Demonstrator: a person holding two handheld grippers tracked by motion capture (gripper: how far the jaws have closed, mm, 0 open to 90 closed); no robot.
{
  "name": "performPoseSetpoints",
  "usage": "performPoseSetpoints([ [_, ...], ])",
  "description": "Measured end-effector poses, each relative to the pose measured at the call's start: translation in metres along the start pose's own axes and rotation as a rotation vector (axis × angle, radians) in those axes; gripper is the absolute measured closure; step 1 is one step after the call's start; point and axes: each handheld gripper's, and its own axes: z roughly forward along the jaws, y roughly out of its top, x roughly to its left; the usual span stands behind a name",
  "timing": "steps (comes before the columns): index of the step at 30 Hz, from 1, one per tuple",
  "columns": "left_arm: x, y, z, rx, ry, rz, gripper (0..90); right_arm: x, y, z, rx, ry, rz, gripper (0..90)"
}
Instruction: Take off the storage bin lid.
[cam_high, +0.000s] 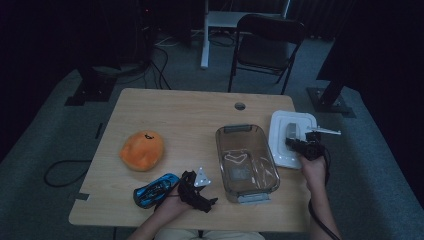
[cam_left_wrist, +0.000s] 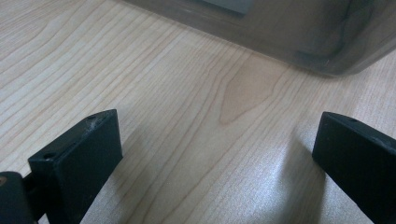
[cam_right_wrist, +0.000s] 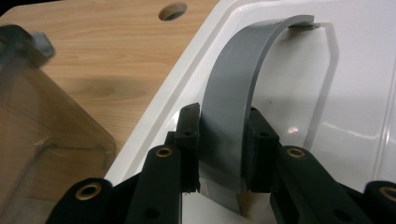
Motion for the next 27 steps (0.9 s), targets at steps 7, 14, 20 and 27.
performPoseSetpoints([
  [7, 0.0, 0.0, 0.0, 0.0, 0.0, 0.0, 2.0, -0.005, -0.006, 0.016, 0.026, 0.006, 0.016, 71.6],
  [14, 0.0, 0.0, 0.0, 0.0, 0.0, 0.0, 2.0, -0.008, -0.009, 0.029, 0.043, 0.018, 0.025, 71.5],
  [20, 0.0, 0.0, 0.0, 0.0, 0.0, 0.0, 2.0, -0.01, -0.013, 0.039, 0.059, 0.021, 0.032, 71.5],
  [27, 0.0, 0.0, 0.0, 0.0, 0.003, -0.005, 1.9, -0.013, -0.018, 0.045, 0.068, 0.031, 0.048, 70.9],
])
